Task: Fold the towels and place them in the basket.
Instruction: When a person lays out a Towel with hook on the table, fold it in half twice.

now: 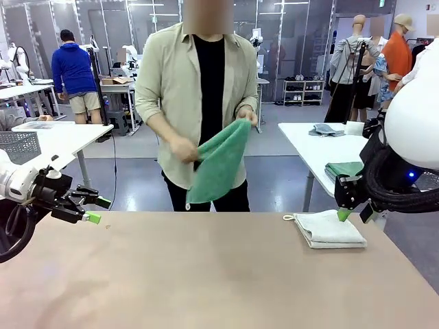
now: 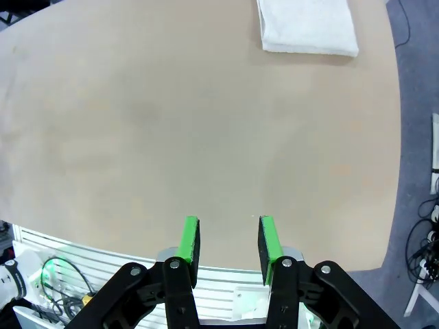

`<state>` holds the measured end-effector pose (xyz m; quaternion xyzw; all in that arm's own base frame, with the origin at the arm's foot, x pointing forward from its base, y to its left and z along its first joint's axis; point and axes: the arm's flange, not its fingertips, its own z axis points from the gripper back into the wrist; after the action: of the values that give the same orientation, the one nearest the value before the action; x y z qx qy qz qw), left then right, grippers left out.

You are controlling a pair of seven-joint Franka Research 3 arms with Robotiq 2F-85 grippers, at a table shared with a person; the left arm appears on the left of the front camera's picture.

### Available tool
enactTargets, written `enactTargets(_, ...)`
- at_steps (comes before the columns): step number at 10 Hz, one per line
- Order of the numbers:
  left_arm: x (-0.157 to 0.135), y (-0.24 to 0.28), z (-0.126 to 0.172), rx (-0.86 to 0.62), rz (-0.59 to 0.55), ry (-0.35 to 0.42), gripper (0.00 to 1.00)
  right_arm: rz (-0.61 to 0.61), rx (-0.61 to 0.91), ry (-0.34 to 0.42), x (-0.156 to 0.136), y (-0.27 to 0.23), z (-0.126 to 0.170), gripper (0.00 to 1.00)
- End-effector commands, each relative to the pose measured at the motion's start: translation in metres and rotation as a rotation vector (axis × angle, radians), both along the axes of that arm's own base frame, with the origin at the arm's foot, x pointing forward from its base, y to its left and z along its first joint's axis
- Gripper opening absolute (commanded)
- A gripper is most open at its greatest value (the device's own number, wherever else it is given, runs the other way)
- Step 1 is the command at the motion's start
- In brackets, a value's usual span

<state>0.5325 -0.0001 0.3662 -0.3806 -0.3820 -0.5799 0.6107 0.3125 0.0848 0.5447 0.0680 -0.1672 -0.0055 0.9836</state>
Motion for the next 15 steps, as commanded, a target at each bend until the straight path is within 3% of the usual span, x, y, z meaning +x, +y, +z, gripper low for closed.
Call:
enactTargets(1,-0.0021,0.0001,0.0019,-0.002,0.000,-0.004,0.87,0.012,0.002,-0.010,0.0037,-0.0031,-0.0005,0.45)
enactTargets(15,-0.0021,0.0001,0.0019,-0.002,0.000,-0.004,0.87,0.012,0.002,-0.010,0.0037,-0.0031,-0.0005,0.45)
